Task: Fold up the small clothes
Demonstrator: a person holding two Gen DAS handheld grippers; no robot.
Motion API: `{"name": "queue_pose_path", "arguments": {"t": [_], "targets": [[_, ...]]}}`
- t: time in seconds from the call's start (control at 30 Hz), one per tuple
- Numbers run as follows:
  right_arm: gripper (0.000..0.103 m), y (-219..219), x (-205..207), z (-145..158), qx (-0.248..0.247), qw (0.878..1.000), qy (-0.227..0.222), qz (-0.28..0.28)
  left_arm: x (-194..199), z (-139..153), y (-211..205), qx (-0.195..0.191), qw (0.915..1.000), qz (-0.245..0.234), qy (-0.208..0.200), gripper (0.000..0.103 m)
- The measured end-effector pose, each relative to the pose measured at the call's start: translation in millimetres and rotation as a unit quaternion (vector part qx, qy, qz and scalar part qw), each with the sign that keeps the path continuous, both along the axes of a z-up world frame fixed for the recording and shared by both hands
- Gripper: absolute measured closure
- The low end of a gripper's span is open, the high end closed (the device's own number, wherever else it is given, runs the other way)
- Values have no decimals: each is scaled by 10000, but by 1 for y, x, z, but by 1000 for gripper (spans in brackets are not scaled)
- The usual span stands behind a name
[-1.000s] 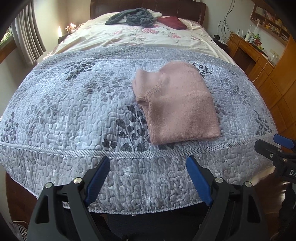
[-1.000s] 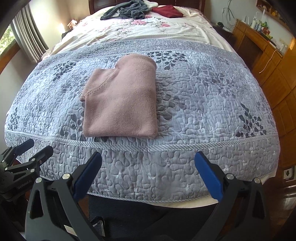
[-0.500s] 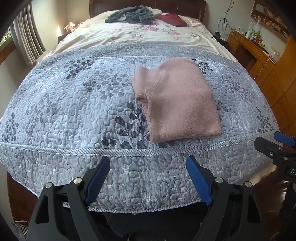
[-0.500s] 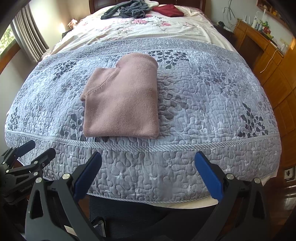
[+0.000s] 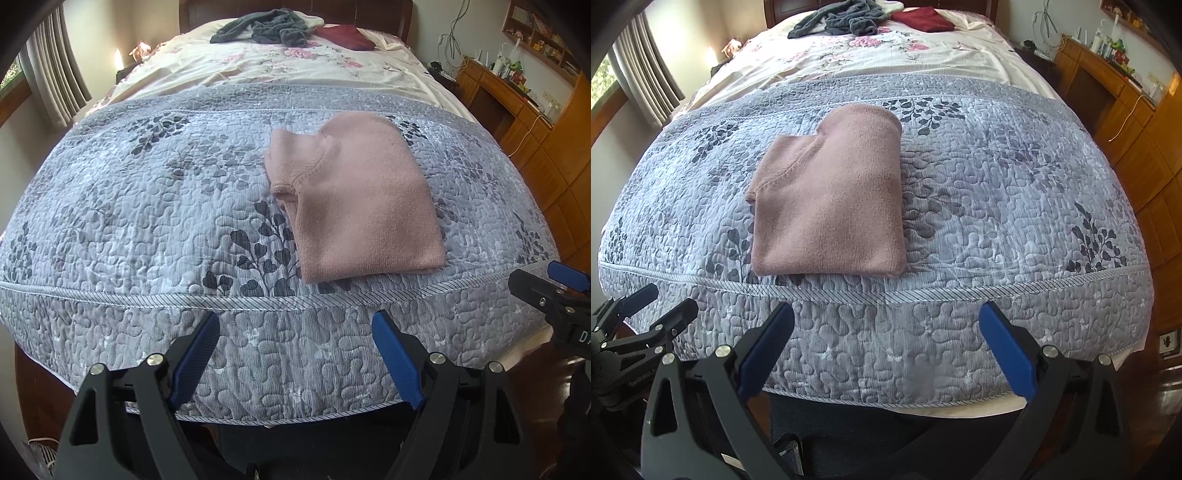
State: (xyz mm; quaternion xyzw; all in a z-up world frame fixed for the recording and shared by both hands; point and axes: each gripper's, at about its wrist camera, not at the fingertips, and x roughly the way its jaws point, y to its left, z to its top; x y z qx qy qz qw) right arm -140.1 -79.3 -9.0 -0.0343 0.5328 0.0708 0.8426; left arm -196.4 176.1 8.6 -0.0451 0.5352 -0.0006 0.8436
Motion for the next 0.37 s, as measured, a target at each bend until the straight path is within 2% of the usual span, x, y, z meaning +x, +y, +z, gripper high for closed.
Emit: {"name": "queue_pose_path", "arguments": {"t": [0.37], "targets": [[3,0,2,0,-84,10000,10,-31,2,1,0,15,10000,12,-15,18]]}}
